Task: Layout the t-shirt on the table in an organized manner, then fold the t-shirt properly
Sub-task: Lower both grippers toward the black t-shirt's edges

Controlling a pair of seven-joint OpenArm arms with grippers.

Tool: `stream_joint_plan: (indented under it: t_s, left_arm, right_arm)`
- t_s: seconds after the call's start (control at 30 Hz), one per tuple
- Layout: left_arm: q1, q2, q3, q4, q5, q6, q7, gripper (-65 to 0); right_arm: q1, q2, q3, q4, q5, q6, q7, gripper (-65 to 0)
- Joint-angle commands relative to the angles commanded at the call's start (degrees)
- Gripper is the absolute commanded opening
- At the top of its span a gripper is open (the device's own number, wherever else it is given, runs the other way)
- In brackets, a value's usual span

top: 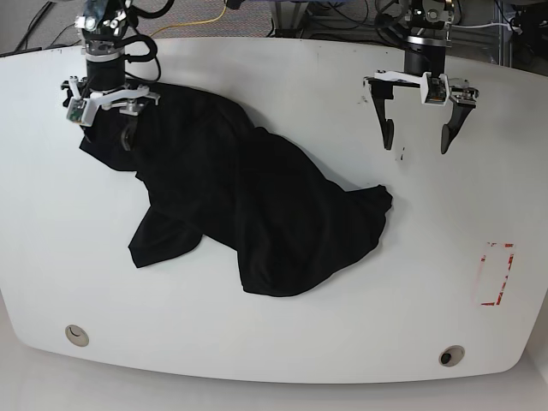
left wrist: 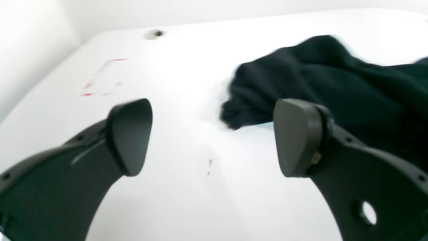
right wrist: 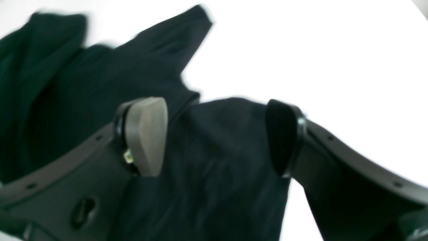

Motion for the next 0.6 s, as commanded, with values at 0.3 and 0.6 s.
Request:
stream_joint_plan:
  t_s: [0.3, 0.6]
  left_arm:
    - [-1.32, -0.18, 3.43, 0.00, 0.26, 0.00, 0.09, -11.0]
    - [-3.60, -0.18, 3.60, -0.09, 0.26, 0.00, 5.36, -11.0]
  right_arm:
    - [12.48, 0.00, 13.36, -6.86, 2.29, 10.02, -16.53, -21.2]
    - [18.11, 0.09, 22.59, -13.71, 2.20, 16.53, -25.23, -21.2]
